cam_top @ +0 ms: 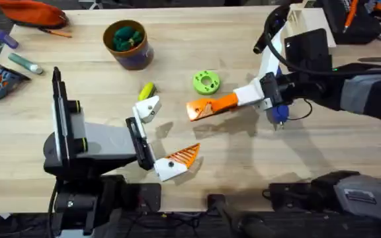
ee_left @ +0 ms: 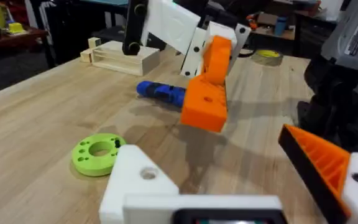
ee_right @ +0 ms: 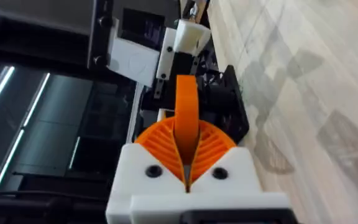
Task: Pick up the gripper from the table and insert it into the empty holder that is missing its gripper. Then pick up a screw, insert it into the mounting hole, and use the screwdriver to tighten it. Finally, clean up the table by picking up the vegetable and placing it into the bucket.
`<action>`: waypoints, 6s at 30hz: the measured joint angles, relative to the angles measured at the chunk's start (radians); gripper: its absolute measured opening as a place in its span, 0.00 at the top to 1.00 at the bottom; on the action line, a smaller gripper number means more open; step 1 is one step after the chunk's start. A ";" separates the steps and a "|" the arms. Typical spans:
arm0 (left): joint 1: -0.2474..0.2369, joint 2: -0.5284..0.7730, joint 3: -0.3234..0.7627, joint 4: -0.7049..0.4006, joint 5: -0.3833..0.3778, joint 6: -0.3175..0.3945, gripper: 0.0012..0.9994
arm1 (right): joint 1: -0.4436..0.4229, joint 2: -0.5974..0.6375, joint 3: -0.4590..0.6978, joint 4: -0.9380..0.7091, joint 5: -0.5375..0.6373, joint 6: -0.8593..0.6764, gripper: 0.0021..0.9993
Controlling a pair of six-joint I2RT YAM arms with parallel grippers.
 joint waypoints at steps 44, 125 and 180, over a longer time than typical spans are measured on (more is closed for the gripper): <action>0.000 0.000 0.000 0.000 0.000 0.000 0.01 | 0.054 0.150 -0.156 1.051 0.014 0.776 0.99; 0.000 0.000 0.000 0.000 0.000 -0.001 0.01 | 0.203 0.301 0.019 0.949 0.024 0.853 0.99; 0.000 0.000 0.000 0.000 -0.005 -0.018 0.01 | 0.280 0.334 0.037 1.004 0.121 0.820 0.99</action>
